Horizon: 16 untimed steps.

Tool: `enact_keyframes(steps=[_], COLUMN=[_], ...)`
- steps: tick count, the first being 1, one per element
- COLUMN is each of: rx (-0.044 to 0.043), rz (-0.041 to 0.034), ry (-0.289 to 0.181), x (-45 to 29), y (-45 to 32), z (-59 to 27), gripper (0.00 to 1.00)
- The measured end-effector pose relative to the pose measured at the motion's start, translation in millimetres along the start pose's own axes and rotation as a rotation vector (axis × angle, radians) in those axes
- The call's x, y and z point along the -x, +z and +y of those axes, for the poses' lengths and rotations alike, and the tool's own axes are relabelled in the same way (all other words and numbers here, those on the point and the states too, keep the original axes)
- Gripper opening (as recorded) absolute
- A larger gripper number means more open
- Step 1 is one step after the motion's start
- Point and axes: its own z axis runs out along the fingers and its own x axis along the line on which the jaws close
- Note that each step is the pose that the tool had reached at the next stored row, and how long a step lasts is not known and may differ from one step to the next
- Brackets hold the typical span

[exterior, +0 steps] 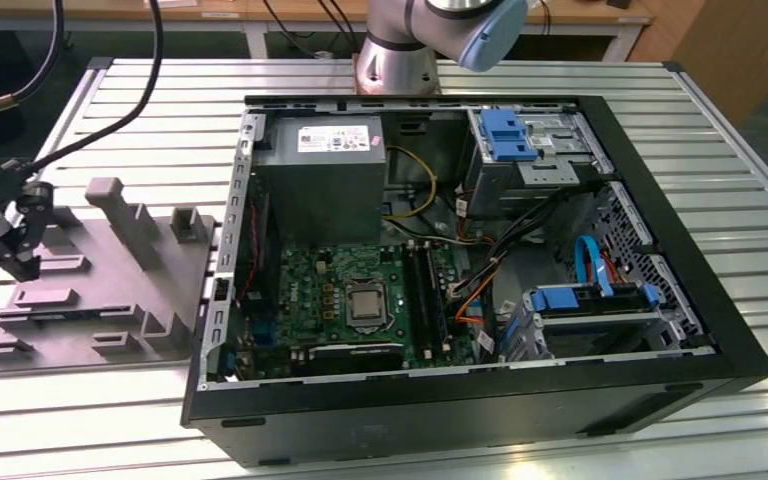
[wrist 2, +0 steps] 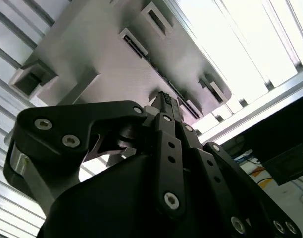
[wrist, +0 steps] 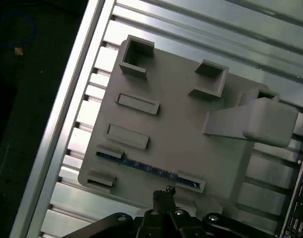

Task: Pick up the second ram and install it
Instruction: 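Pick up the second ram and move it above second insertion slot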

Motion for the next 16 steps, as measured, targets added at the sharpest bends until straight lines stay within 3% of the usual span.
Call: enact_keyframes(steps=[16], rx=[0.0045], rz=[0.0077], ry=[-0.284], x=[0.0], y=[1.0], z=[0.0], gripper=[0.10])
